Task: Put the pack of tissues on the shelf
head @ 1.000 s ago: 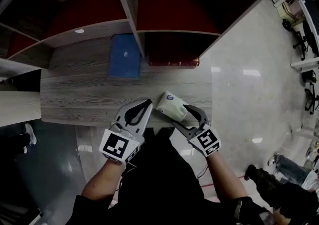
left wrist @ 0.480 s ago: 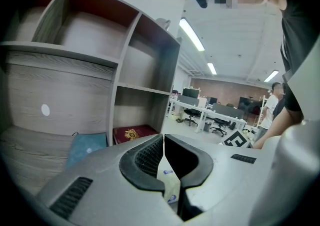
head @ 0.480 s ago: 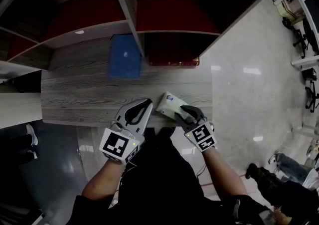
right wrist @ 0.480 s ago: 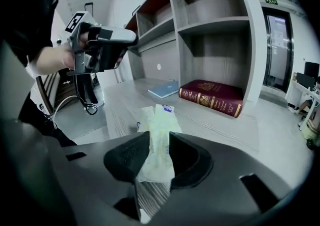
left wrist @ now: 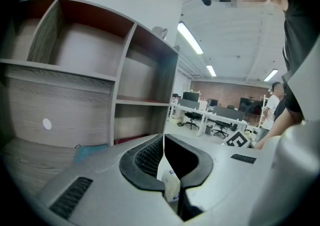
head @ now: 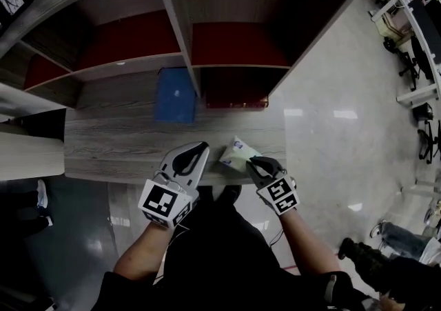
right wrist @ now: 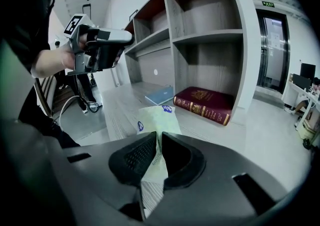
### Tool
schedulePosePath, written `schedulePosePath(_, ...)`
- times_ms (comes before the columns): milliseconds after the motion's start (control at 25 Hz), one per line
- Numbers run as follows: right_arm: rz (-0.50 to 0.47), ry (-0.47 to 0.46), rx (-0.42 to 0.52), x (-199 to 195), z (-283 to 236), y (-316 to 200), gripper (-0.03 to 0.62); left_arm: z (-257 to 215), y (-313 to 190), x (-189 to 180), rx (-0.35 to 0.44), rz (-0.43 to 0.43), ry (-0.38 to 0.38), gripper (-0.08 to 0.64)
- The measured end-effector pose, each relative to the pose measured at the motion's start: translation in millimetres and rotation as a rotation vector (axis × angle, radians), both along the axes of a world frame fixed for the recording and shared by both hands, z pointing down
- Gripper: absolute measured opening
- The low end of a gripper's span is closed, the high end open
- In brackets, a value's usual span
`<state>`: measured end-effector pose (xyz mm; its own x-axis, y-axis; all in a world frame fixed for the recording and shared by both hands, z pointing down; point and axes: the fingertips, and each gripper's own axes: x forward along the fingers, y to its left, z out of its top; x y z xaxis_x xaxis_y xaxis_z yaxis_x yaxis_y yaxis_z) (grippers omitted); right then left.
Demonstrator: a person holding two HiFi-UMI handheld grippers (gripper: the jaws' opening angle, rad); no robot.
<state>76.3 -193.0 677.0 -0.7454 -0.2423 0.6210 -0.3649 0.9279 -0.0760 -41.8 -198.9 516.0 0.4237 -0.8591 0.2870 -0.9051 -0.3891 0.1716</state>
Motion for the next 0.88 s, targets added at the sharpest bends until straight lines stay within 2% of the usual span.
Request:
schedulePosePath(240,0.010,-0.028,0.037,8.8,-37.7,-8.5,0.040,-26.9,-0.1,1.5,0.032,-0.017,-0.019,0.021)
schedulePosePath(480,0.032,-0.093,0.077,12.2,-84.1,-23.2,0.040,-50.4,4.0,-4.4,0.067,-0.035,-0.046,0.021)
schedulePosePath(680,0.028,-0.134,0.110,-2.8,-126.3,-30.9,0.040,-63.5,6.8,-25.0,0.053,-0.036,-0.061,0.021)
schedulePosePath(880,0.076,-0.194,0.137,-23.2,-172.9,-49.8,0.040,-80.0,3.7,-53.1,0.038,-0.034,-0.067,0.021)
